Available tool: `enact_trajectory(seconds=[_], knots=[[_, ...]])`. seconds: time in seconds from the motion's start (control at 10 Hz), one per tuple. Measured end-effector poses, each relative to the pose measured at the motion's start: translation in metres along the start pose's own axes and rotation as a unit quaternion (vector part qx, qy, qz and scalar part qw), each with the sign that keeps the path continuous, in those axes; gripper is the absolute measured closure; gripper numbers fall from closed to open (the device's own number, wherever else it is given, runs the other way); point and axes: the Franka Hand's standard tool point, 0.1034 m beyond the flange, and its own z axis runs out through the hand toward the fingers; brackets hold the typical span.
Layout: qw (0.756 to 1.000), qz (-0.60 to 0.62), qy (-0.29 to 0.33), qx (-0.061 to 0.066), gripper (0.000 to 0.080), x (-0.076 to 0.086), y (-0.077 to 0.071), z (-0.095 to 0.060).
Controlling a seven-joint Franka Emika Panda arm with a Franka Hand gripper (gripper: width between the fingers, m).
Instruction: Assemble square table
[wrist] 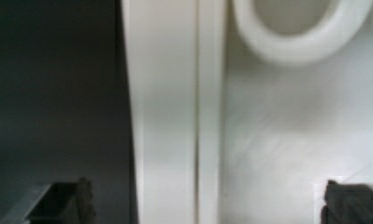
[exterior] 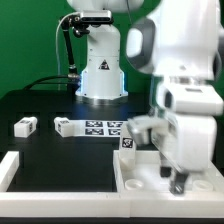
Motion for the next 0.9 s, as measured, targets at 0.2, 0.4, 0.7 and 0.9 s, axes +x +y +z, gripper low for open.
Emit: enact_trajectory(seconds=[0.2,0.4,0.7,0.9], knots=[[0.999,0.033,-0.016,0.015,0.0151,-0.027,0.006,-0.028],[0.994,0.108,-0.018,0.014,0.0151,-0.028,0.006,-0.030],[0.983,0.180,-0.018,0.017,0.0151,-0.035,0.002,-0.027],[0.972,0.231,-0.024,0.034,0.0151,-0.078,-0.019,-0.033]])
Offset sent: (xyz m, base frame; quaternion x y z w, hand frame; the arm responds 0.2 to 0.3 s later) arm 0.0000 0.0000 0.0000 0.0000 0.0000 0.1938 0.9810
